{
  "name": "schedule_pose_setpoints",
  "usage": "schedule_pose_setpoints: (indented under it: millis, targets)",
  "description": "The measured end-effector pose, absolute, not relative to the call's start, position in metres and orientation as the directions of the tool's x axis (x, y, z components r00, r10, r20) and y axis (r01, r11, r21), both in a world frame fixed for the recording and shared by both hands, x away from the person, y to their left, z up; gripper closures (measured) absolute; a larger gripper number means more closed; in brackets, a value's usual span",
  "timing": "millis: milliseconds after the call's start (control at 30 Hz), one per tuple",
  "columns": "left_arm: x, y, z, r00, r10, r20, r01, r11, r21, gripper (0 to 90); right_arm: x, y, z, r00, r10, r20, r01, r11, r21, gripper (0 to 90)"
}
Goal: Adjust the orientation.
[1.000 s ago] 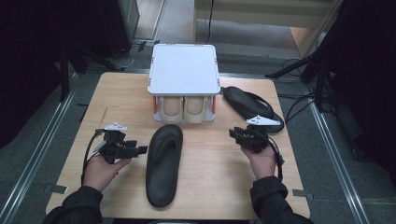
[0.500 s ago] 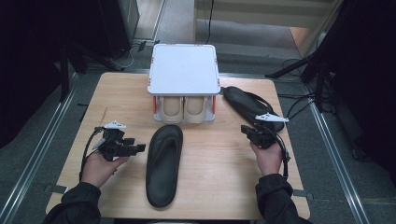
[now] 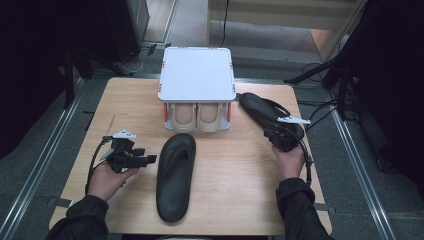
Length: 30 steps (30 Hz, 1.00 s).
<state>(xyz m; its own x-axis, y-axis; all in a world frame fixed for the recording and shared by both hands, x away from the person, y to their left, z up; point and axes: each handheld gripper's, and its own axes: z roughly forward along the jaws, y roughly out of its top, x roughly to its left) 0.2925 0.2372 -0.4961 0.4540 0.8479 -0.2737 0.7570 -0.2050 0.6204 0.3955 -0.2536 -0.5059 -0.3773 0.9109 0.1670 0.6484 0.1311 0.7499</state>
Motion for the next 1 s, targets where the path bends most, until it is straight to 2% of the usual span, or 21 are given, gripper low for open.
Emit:
schedule_pose_setpoints:
  millis: [567, 1000]
  targets:
    - [0.290, 0.238, -0.497, 0.454, 0.850, -0.266, 0.755, -0.208, 0.622, 39.8, 0.420, -0.262, -0.524, -0.323, 0.935, 0.148, 0.691, 0.126, 0.712, 90.0]
    - [0.290, 0.243, -0.497, 0.442, 0.856, -0.270, 0.756, -0.194, 0.625, 39.6, 0.427, -0.290, -0.524, -0.240, 0.955, 0.172, 0.710, 0.052, 0.702, 90.0]
